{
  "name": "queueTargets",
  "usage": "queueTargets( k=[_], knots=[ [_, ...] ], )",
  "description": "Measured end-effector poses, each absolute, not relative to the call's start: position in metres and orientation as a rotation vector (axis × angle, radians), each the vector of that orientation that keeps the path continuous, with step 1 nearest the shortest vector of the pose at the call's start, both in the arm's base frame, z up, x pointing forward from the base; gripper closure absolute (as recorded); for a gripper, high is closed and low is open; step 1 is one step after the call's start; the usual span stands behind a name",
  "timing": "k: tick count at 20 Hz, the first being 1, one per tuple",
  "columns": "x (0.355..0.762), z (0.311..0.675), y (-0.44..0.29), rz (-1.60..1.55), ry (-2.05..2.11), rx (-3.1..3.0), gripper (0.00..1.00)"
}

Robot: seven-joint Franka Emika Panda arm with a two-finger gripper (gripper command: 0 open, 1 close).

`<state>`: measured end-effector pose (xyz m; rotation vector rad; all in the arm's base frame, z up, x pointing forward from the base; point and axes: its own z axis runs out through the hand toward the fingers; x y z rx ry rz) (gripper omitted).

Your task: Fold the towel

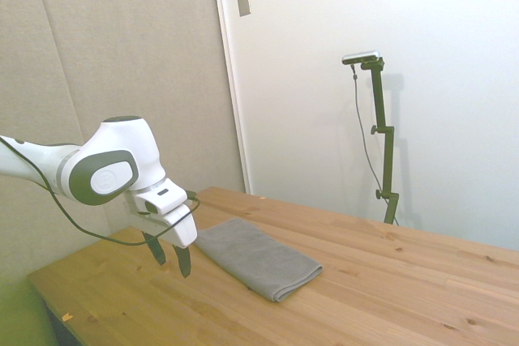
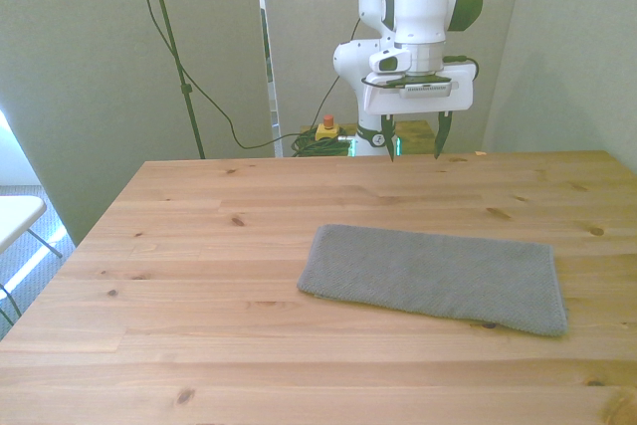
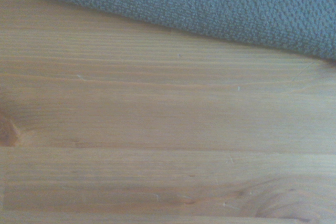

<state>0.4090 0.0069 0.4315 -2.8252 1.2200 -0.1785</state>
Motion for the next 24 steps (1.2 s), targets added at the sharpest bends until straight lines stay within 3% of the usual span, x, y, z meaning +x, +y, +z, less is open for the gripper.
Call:
queueTargets(
  k=[8, 16, 24],
  knots=[
    [0.419, 0.435, 0.012, -0.22, 1.337, -2.799, 0.0],
    [0.501, 0.452, 0.102, -0.406, 1.476, -2.893, 0.0],
    [0.571, 0.421, 0.202, -0.483, 1.565, -2.985, 0.0]
  ],
)
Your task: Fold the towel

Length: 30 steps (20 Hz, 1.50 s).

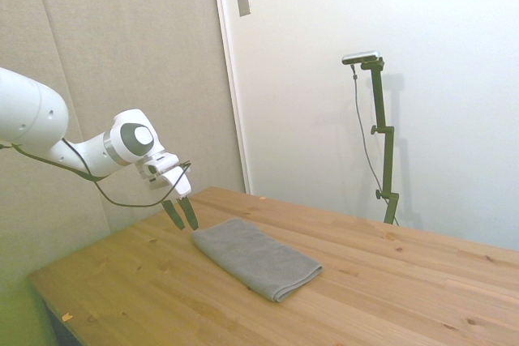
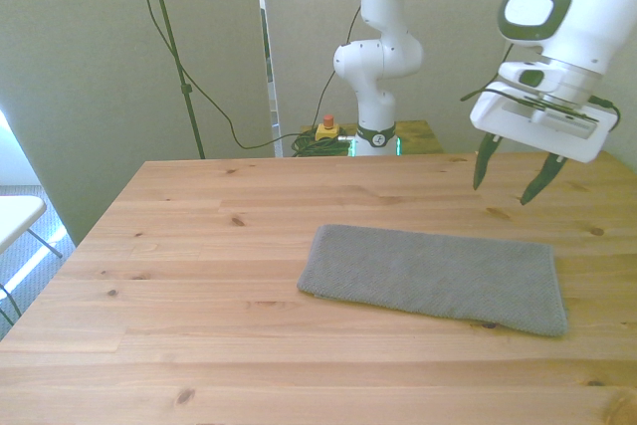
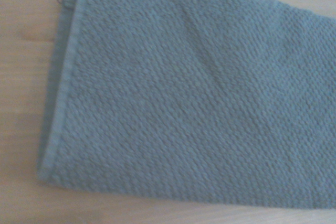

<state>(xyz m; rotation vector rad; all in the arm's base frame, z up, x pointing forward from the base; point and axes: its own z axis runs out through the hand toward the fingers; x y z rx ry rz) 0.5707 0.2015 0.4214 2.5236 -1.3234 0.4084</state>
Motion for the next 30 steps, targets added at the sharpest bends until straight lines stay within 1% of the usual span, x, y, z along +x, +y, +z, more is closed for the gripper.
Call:
queueTargets(
  k=[5, 12, 15, 21, 22, 30],
  knots=[
    [0.612, 0.396, 0.241, 0.42, -1.335, 2.477, 0.0],
    [0.648, 0.363, 0.271, 0.414, -1.331, 2.431, 0.0],
    [0.656, 0.355, 0.27, 0.416, -1.335, 2.41, 0.0],
    [0.658, 0.349, 0.257, 0.436, -1.309, 2.344, 0.0],
    [0.658, 0.349, 0.256, 0.436, -1.31, 2.341, 1.0],
    [0.653, 0.349, 0.246, 0.442, -1.308, 2.356, 1.0]
  ],
)
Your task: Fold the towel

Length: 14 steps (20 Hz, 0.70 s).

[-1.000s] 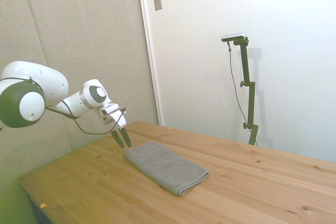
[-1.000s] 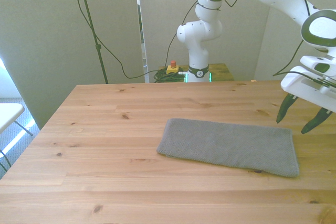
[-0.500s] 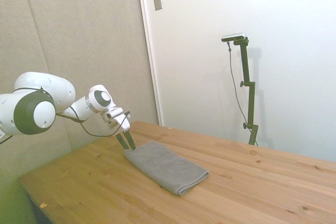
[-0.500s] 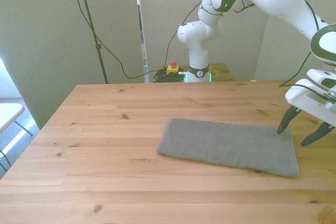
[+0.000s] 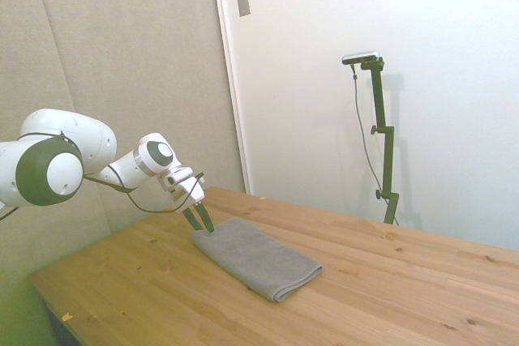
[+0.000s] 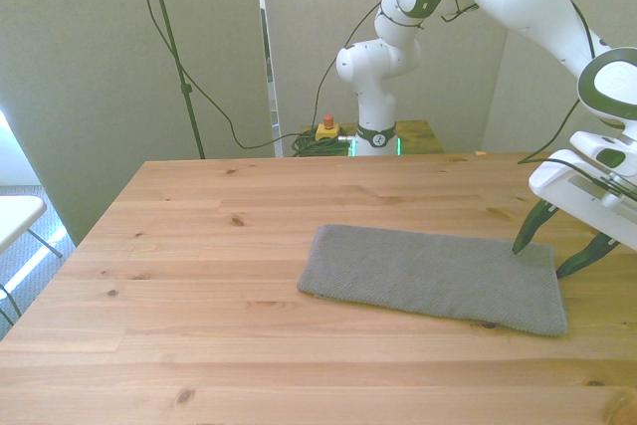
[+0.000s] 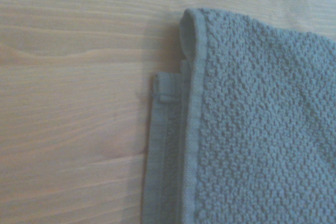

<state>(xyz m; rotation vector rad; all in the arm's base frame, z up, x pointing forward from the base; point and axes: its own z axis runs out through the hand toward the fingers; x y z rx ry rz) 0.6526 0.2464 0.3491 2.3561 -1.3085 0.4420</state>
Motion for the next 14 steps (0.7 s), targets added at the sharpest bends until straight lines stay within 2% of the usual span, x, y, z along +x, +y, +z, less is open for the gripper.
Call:
queueTargets(
  k=[14],
  knots=[
    [0.6447, 0.3399, 0.2436, 0.438, -1.292, 2.376, 1.0]
  ],
)
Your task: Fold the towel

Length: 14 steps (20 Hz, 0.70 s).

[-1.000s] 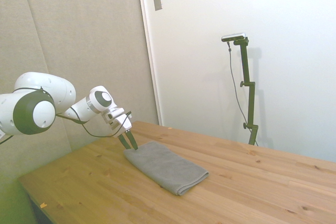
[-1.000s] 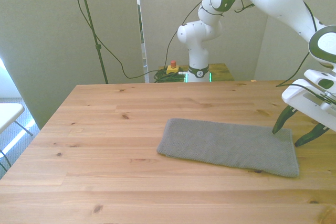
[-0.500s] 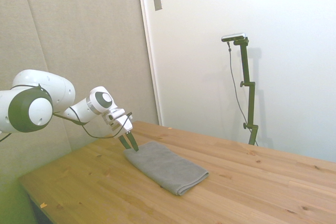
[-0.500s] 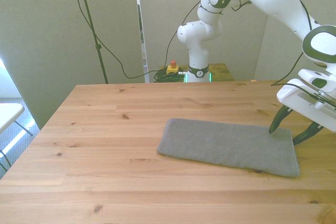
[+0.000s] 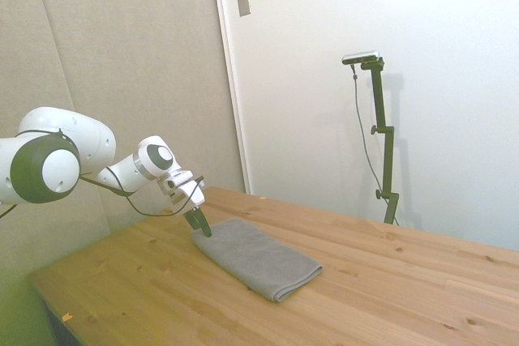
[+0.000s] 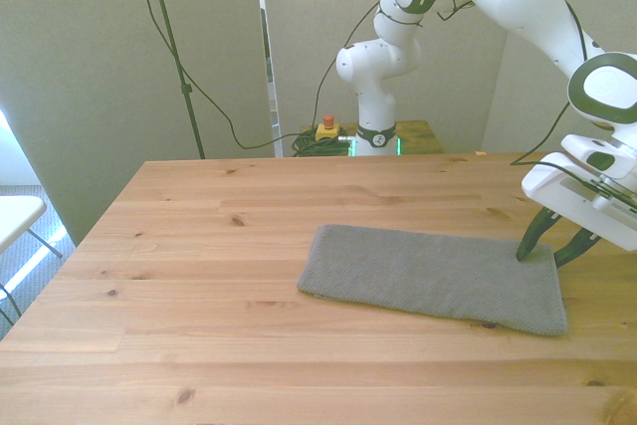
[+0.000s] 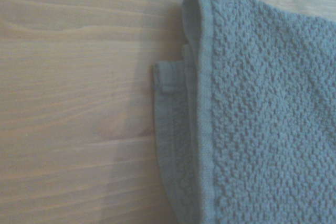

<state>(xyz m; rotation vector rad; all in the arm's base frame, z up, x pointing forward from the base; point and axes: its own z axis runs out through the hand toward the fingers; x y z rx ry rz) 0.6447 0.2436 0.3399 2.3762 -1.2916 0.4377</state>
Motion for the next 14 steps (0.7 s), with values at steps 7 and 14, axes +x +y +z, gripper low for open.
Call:
queueTargets(
  k=[7, 14],
  knots=[
    [0.63, 0.351, 0.243, 0.454, -1.281, 2.41, 1.0],
    [0.6, 0.393, 0.23, 0.494, -1.301, 2.464, 1.0]
  ],
)
